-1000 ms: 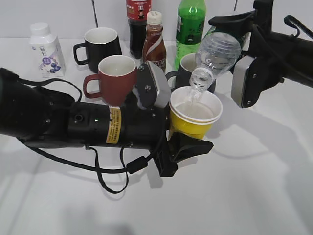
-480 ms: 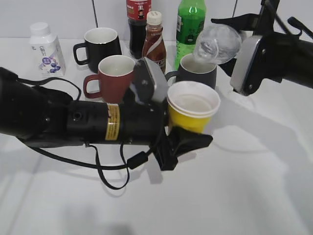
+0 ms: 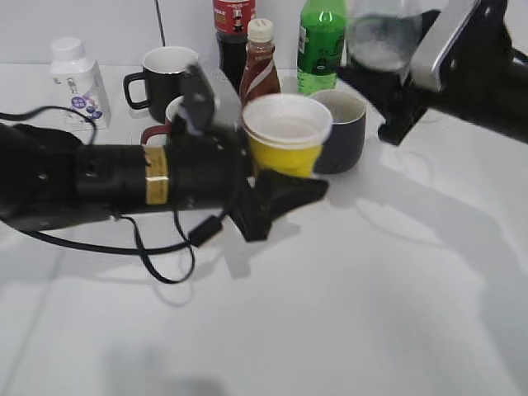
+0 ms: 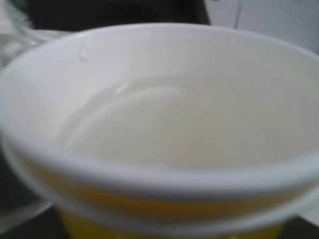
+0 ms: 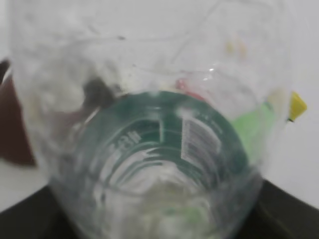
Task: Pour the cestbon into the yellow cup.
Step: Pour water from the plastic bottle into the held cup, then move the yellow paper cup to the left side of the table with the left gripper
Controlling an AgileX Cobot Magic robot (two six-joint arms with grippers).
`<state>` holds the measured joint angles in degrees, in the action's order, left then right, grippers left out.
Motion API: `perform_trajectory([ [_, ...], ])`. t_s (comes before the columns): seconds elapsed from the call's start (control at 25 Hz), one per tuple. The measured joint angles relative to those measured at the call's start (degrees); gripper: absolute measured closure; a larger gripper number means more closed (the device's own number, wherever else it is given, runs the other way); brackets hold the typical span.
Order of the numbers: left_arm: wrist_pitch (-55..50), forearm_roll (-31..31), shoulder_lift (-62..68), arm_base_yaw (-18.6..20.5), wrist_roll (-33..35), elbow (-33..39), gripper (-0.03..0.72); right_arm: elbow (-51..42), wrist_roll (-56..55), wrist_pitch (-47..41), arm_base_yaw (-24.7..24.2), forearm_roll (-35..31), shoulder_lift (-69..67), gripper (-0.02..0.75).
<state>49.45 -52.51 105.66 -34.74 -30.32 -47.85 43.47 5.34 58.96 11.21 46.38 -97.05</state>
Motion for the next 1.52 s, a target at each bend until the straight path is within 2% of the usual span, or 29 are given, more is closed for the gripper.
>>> perform_trajectory([
  [0.24,0.03,0.85,-2.73,5.0,0.0,2.12,0.253,2.92,-8.95,-0.46,0.0,-6.22,0.0,0.289],
  [0.4,-0.27,0.85,-5.12,8.57,0.0,3.08,0.253,3.69,-10.07,-0.86,0.0,-10.85,0.0,0.289],
  [0.52,-0.14,0.85,-6.83,11.77,0.0,3.69,0.253,4.29,-10.19,-1.34,0.0,-17.21,0.0,0.289],
  [0.64,-0.09,0.97,-7.93,15.51,0.0,4.73,0.253,4.35,-10.31,-3.5,0.0,-23.27,0.0,0.289],
  [0.8,-0.15,1.04,-9.14,21.09,0.0,6.35,0.253,4.35,-10.55,-10.74,0.0,-28.88,0.0,0.289],
  [1.0,-0.38,1.22,-9.56,26.83,0.0,7.13,0.253,3.91,-15.11,-18.23,0.0,-30.9,0.0,0.289],
  [1.24,-2.48,2.34,-9.56,31.85,0.0,7.13,0.253,0.84,-17.4,-22.09,0.0,-36.12,0.0,0.289],
  [1.52,-2.98,7.11,-8.14,35.27,2.4,7.13,0.253,-0.47,-14.77,-23.14,0.0,-39.24,-1.65,0.289],
])
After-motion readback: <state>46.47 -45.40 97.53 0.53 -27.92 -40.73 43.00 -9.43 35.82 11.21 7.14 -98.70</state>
